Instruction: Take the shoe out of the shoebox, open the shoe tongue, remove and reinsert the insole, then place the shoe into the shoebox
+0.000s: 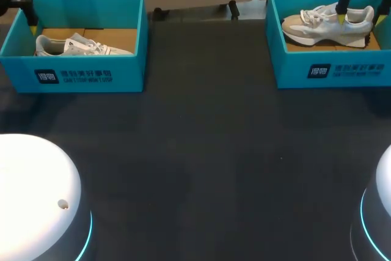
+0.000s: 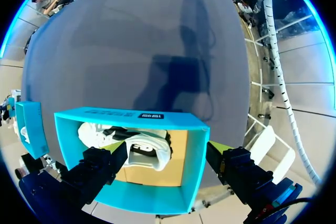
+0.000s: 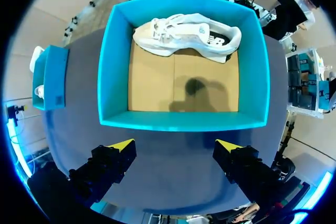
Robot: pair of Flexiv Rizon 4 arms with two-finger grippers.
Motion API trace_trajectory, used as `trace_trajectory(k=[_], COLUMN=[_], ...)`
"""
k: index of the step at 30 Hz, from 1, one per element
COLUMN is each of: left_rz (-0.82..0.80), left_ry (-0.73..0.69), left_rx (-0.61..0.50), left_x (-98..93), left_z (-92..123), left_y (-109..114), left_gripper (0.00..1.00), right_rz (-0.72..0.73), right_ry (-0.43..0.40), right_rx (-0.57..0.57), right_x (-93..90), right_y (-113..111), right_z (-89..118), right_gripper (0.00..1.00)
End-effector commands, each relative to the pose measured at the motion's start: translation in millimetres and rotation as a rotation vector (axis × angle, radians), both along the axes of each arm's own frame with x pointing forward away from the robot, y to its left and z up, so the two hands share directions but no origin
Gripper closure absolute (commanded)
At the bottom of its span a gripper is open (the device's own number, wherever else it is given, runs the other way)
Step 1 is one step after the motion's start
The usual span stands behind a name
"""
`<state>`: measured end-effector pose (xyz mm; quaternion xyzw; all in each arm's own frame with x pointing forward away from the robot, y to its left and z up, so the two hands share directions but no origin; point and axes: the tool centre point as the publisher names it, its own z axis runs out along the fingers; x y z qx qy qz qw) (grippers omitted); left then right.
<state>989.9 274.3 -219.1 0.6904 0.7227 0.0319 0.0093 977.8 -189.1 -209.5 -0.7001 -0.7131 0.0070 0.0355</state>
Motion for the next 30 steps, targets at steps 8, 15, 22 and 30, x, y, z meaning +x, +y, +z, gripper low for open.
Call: trace_trajectory(k=[8,15,22,30], left_rz=[-0.001,-0.001,-0.001,-0.001], left_ry=[-0.003,-0.003,-0.003,-0.003], left_rx=[0.002,0.002,0.002,0.002], left_x=[-1.5,-1.5,-1.5,-1.5], left_z=[0,0,0,0], left_y=[0,0,0,0], left_gripper=[0.0,0.0,0.0,0.0], right_rz=[0.012,0.056,0.011,0.015], right_ry=[-0.015,-0.023,0.0,-0.015], right_rx=[-0.046,-0.092,-0.106,-0.103], right_x=[81.3,123.7,127.9,129.9], right_y=[-24,-48,-55,-59], right_z=[-3,-21,-26,-29], right_gripper=[0.0,0.0,0.0,0.0])
